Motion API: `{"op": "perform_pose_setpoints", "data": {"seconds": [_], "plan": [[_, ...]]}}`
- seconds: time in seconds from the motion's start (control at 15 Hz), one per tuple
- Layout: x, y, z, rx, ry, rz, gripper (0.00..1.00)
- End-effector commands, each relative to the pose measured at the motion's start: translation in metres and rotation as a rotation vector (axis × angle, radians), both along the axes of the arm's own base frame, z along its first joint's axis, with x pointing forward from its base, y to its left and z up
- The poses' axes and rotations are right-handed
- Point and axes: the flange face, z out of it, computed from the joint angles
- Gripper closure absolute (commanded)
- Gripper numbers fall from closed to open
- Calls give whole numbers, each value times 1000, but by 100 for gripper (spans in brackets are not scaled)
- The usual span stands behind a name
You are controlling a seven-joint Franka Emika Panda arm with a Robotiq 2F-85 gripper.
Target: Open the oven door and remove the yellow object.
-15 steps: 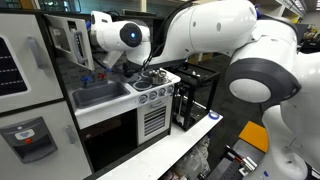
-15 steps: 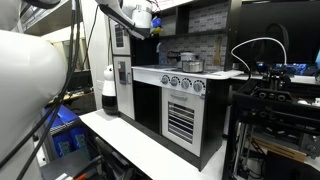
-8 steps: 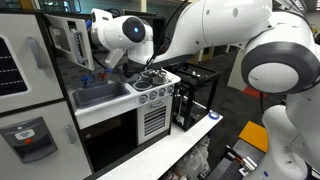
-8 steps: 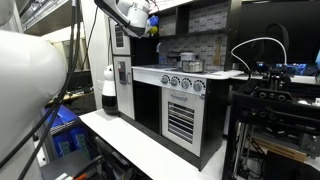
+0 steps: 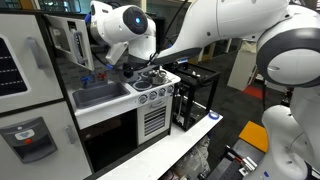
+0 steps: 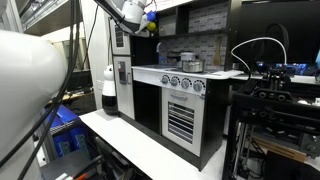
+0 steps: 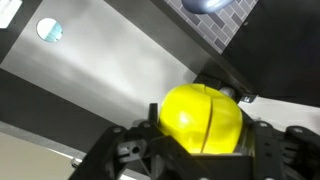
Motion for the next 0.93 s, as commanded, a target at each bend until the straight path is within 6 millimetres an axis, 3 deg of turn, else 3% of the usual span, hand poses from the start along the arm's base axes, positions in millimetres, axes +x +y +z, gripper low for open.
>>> {"op": "perform_pose_setpoints", "data": {"seconds": [0.0, 0.47, 0.87], "plan": [[-18, -1, 8, -21, 27, -2, 56], [-46, 0, 19, -14, 67, -11, 56], [-80, -23, 28, -7, 116, -4, 56]]}}
